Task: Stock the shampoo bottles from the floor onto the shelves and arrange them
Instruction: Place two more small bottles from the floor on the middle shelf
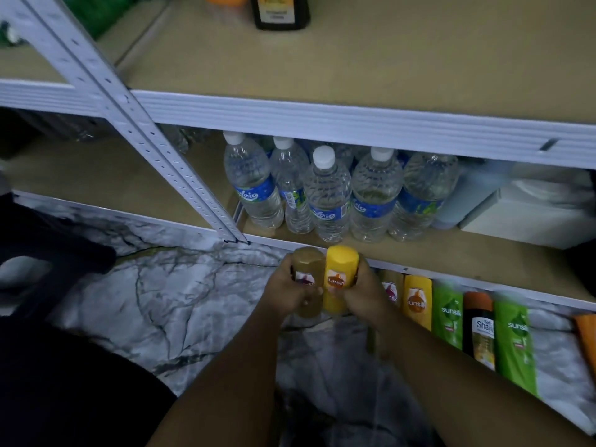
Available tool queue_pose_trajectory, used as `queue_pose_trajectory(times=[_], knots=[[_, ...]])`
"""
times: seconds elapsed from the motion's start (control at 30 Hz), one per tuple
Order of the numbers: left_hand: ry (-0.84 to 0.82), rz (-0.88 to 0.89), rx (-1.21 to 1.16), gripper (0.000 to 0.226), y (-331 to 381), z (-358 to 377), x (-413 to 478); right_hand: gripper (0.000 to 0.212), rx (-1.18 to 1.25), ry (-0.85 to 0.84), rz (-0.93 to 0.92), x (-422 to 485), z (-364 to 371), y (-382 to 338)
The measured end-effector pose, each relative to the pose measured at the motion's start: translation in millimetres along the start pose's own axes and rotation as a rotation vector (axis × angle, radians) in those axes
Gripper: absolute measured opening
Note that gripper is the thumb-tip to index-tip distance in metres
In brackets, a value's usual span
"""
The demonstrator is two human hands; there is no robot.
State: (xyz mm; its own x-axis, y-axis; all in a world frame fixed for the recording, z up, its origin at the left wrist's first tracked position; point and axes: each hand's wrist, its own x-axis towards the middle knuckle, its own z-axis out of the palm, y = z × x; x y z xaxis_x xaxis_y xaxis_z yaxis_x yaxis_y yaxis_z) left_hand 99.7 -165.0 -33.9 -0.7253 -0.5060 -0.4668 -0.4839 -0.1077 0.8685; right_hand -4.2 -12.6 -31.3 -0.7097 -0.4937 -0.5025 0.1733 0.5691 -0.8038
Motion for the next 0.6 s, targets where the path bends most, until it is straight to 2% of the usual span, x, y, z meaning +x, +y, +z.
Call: queue_pose_trajectory(times=[0.1, 0.23, 0.4, 0.6], knots=[[-0.013, 0.055, 0.031, 0.066, 5.9, -4.3, -10.8, 0.061, -0.084, 0.014, -0.14, -11.5, -5.8, -8.9], [0.009, 0.08, 0.027, 0.068, 3.1, -4.3, -31.2, 0.06, -0.177, -0.001, -0.208, -29.7, -8.5, -13.9], [0.024, 0.066, 0.058, 0.051, 9.0, 2.2, -59.9, 0.055, -0.244, 0.017, -0.189, -54.6, -0.9, -5.8], [0.046, 0.129, 0.294, 0.044, 22.1, 2.2, -73.8, 0.053, -0.264, 0.048, -0.202, -73.0, -0.2, -3.5]])
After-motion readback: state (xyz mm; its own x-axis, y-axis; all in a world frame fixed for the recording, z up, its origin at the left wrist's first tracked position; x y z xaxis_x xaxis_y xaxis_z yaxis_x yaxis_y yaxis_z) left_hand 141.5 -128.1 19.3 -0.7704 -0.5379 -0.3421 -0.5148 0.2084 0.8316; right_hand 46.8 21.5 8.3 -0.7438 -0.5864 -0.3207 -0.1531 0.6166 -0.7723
